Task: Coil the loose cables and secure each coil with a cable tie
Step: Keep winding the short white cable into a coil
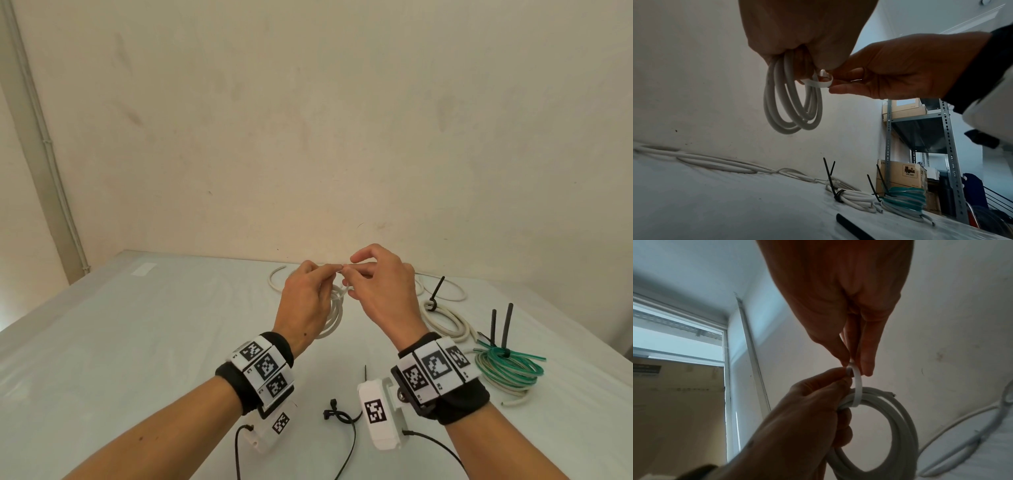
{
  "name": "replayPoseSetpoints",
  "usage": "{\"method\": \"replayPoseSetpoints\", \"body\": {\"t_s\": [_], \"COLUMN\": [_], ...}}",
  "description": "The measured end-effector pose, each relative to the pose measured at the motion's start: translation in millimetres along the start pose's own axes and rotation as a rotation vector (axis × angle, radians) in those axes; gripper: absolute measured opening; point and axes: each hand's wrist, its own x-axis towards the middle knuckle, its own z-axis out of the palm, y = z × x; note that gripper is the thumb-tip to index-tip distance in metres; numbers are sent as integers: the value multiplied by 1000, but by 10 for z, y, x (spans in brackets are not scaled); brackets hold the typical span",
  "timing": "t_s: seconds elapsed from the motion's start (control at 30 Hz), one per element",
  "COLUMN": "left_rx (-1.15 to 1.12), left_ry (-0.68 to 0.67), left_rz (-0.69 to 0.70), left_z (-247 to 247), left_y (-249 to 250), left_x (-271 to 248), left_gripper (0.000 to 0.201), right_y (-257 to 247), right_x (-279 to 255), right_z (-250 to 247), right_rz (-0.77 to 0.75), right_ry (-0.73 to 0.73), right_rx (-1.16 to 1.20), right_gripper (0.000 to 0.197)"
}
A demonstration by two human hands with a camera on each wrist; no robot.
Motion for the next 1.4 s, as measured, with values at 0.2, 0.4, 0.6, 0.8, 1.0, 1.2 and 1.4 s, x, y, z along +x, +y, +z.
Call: {"method": "replayPoseSetpoints", "body": {"t_s": [0.2,0.4,0.6,0.8,1.0,1.2,1.4], "left_rx": [-18,-30,-43,-40,-97,-90,-176], "left_ry": [45,20,-63,-138,-177,-181,-164], "left_rz": [54,94,109,96,74,84,95], "left_z": [-28,-89,-172,-212,-304,-381,-329], "left_y": [42,101,134,138,242,269,357], "left_x": [119,248,341,379,453,580,543], "left_gripper": [24,27,27,29,28,27,33], "right_y": [-223,-290,-305,-264,-251,-308,-377], "right_x": [77,131,195,223,205,245,211], "right_z": [-116,-179,-263,-327,-342,-346,-220], "right_rz": [115,202,252,282,161,-3,-155], "right_ry": [20,-11,-121,-168,-109,-82,120], "right_rx": [276,430,473,457,502,404,156], "right_gripper": [14,4,12,17,25,8,4]}}
